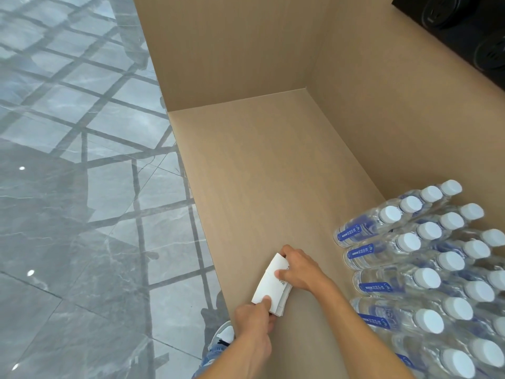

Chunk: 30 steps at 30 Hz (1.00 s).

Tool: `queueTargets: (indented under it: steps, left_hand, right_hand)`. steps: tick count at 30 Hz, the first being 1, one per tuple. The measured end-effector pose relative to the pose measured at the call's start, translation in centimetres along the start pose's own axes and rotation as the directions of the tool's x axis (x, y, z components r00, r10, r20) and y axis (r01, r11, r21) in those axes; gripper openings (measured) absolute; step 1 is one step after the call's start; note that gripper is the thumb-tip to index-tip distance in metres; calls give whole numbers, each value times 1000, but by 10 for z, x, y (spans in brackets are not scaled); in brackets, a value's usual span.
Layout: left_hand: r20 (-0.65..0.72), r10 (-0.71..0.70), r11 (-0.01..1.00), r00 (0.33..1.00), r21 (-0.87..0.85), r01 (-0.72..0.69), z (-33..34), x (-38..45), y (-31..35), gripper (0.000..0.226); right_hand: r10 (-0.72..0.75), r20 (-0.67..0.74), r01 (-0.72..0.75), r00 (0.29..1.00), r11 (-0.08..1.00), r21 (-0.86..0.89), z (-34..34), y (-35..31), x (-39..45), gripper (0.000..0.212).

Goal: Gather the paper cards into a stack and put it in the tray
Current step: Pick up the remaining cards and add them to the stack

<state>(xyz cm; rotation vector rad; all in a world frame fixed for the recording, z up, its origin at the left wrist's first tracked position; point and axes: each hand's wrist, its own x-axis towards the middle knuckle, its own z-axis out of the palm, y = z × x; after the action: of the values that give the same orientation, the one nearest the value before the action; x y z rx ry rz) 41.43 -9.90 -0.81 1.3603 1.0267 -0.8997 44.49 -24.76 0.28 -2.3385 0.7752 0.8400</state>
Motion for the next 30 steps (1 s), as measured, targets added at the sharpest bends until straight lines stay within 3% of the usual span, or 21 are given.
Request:
queueTargets:
  steps: [6,12,16,19,22,30]
  left_hand:
    - [11,51,997,999,56,-52,-3,-2,0,20]
    - [96,52,995,994,77,-60,-11,-1,8,24]
    - [199,62,991,978,106,-84,-17,-4,13,13]
    - [303,58,988,951,119,-98,-18,-10,14,10]
    - [383,67,967,921,203,-155,-20,-17,6,16]
    - [580,12,820,814,460,-340,-24,-37,-53,26]
  right_hand:
    - [42,-14,-40,999,994,105,4,1,-5,50]
    - [81,-25,-66,996,921,383,8,10,-11,61]
    - [151,-69,-74,986,772,632,20,26,-25,66]
    - [194,-94,-56,977,651,757,28,38,-46,56]
    - [229,-115,-29,967,542,840,33,53,-75,36]
    - [396,-128,18,909,271,963,83,107,-182,39]
